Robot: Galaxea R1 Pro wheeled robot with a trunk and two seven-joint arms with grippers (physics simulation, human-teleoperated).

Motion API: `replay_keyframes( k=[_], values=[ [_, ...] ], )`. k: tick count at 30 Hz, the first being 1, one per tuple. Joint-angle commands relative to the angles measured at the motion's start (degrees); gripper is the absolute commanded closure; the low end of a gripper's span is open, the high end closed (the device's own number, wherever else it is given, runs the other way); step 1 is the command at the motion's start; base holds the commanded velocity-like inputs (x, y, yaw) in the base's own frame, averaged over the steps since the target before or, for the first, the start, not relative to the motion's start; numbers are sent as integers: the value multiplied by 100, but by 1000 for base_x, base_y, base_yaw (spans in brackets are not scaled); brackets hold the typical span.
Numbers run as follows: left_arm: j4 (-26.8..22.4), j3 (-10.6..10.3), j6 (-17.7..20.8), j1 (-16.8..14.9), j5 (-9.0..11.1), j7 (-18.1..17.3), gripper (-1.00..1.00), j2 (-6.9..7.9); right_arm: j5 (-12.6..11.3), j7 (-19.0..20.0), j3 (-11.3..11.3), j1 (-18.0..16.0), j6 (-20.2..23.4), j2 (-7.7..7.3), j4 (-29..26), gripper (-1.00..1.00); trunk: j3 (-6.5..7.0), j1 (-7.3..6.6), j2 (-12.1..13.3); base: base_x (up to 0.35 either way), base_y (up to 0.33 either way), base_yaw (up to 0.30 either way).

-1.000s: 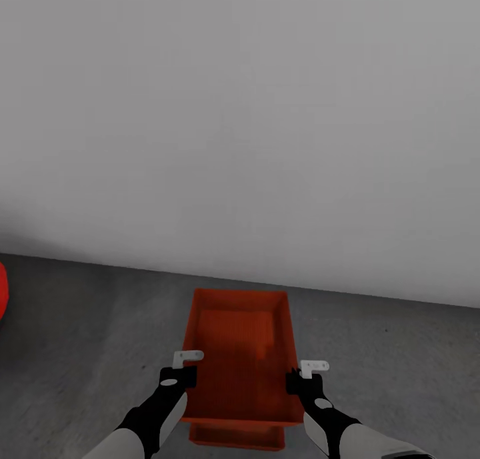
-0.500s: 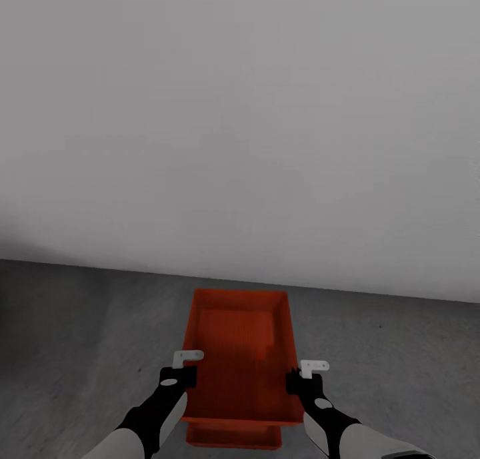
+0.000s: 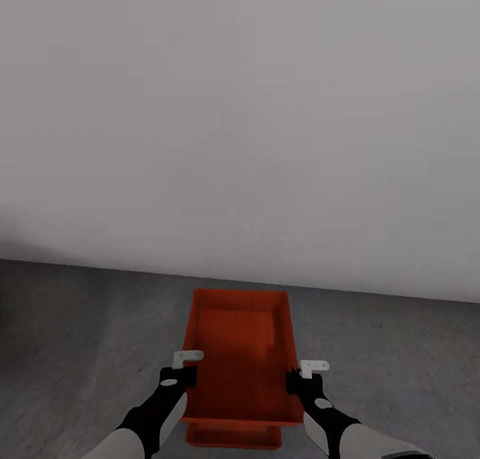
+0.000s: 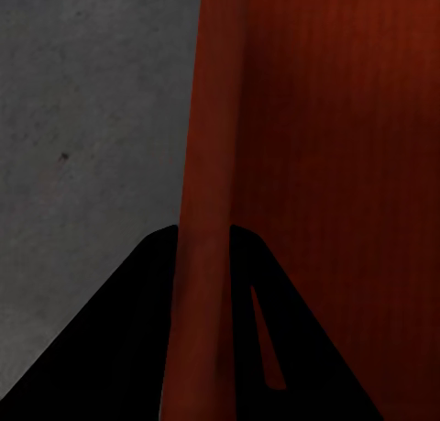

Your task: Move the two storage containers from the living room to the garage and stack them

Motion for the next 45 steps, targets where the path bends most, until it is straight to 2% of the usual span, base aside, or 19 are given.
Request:
replay_keyframes(
  k=[1, 6, 45],
  values=[
    [2, 185, 34, -3, 119, 61, 100, 10, -34, 21, -247, -5, -256, -66, -13, 100, -6, 0, -4, 0, 0, 0],
    [5, 185, 34, -5, 119, 61, 100, 6, -34, 21, -247, -5, -257, -65, -13, 100, -6, 0, -4, 0, 0, 0],
    [6, 185, 36, -4, 119, 61, 100, 8, -34, 21, -249, -5, -257, -65, -13, 100, -706, 857, -1569, 0, 0, 0]
  ],
)
